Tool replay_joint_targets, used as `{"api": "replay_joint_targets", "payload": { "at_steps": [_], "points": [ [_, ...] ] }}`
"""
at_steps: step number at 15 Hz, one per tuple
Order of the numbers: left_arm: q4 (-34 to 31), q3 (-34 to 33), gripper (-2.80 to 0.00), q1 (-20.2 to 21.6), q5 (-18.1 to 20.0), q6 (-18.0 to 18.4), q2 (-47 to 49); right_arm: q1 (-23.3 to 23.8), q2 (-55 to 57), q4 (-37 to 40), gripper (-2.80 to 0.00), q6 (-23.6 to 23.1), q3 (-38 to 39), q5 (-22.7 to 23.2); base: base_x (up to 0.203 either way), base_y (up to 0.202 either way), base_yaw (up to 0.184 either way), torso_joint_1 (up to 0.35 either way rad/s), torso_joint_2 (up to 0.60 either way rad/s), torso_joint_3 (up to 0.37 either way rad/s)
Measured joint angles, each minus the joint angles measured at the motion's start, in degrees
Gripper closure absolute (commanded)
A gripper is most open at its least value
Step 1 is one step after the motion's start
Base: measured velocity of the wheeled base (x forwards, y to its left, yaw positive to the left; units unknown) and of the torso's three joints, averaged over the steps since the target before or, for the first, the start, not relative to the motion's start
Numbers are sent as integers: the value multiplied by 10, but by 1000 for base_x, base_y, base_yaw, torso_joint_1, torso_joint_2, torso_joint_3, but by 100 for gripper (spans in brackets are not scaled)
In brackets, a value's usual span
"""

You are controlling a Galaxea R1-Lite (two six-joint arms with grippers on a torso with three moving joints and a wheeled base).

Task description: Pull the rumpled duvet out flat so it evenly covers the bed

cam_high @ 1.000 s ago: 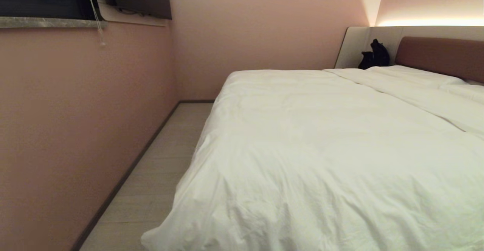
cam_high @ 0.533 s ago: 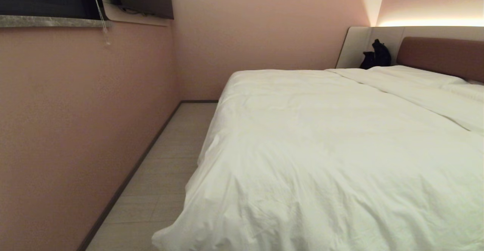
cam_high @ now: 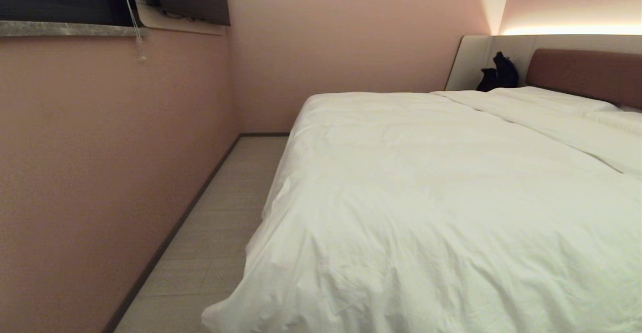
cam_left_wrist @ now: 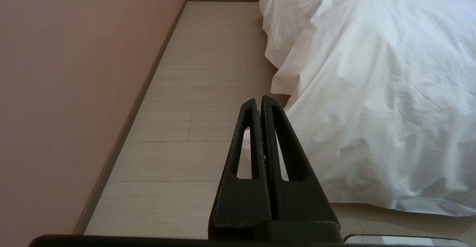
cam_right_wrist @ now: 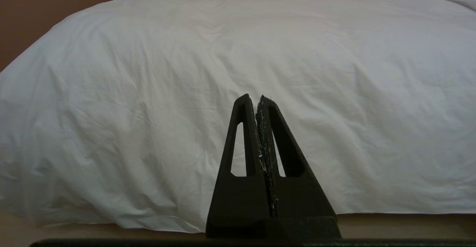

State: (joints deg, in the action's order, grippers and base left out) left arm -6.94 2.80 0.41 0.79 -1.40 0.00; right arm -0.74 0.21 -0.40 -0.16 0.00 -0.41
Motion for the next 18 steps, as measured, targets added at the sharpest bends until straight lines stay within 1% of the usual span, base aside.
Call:
{"api": "replay_joint_targets", "payload": {
  "at_steps": [10,12,18],
  "points": [
    [0,0,0,0,1,1,0,0,0,0,0,0,0,0,0,0,0,0,0,0],
    [0,0,0,0,1,1,0,0,0,0,0,0,0,0,-125,0,3,7,1,2],
    [0,0,0,0,1,0,0,0,0,-1,0,0,0,0,-194,0,1,2,2,3]
  ]
}}
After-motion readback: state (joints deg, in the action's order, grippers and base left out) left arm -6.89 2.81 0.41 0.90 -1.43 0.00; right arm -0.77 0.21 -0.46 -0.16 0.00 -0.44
